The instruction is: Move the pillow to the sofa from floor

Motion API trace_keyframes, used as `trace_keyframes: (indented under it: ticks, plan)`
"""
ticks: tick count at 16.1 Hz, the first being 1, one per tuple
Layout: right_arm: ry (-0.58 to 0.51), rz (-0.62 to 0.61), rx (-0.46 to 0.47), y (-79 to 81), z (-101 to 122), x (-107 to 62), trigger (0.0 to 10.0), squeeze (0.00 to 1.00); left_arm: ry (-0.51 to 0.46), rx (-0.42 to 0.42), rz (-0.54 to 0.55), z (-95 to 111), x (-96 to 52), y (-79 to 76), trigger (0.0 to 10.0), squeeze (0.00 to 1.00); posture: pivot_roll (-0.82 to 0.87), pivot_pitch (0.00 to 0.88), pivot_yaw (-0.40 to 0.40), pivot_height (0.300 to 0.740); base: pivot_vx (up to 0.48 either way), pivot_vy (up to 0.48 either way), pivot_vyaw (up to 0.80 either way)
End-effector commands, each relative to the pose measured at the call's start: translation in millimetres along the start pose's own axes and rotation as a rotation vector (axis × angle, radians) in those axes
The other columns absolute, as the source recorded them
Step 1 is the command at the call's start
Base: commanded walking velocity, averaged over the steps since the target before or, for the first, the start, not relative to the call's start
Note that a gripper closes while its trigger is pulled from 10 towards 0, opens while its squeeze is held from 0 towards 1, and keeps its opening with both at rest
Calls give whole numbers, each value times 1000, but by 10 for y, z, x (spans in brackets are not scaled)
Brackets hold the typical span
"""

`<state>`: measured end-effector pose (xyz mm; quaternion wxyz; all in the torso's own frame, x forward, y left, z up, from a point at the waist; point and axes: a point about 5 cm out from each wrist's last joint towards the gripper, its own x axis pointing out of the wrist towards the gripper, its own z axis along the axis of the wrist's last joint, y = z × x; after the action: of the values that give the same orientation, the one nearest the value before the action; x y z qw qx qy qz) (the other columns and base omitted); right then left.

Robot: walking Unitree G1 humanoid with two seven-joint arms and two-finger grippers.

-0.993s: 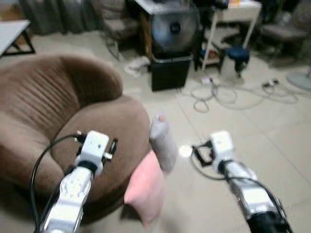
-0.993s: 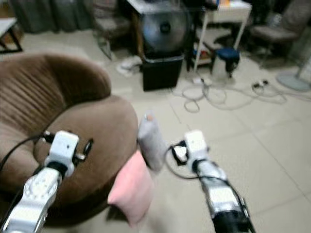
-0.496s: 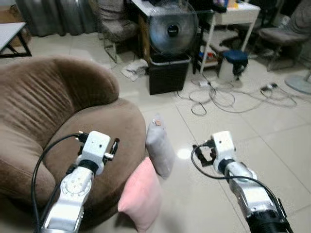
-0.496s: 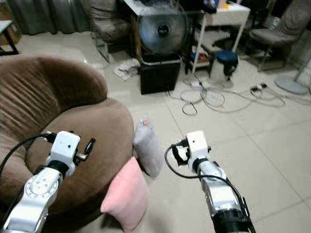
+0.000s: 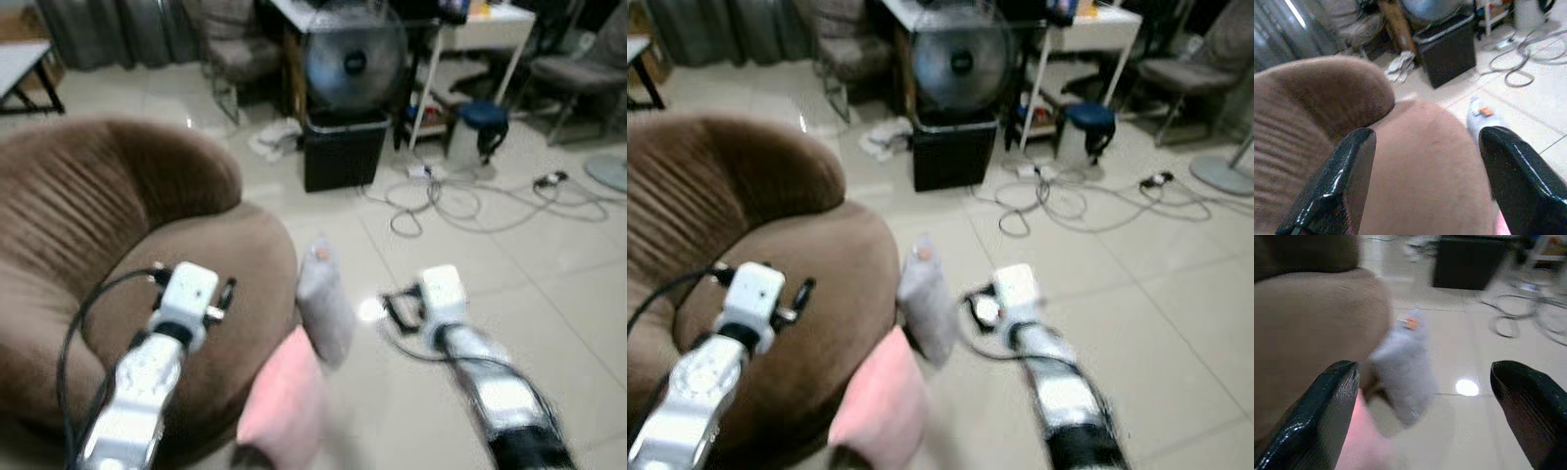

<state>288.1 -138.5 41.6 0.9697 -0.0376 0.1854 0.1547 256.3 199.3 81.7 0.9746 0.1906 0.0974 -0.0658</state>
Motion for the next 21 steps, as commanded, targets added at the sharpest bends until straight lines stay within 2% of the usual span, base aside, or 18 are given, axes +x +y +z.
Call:
trace_keyframes:
  ticks: [1, 8, 19, 21]
  plan:
    - [-6, -30, -7, -92, 0, -38, 10000, 0, -12, 5, -9, 30, 14, -26, 10000, 0, 128, 0, 6, 740, 0, 0, 0]
    - [-19, -38, 10, -86, 19, -30, 10000, 0, -18, 4, -3, 47, 34, -2, 10000, 0, 129, 0, 11, 740, 0, 0, 0]
    - [-28, -43, 13, -91, 41, -18, 10000, 0, -26, 8, -12, 66, 69, -6, 10000, 0, 129, 0, 11, 648, 0, 0, 0]
    - [-32, -40, 16, -87, 45, -16, 10000, 0, -28, 10, -15, 67, 69, -9, 10000, 0, 129, 0, 11, 648, 0, 0, 0]
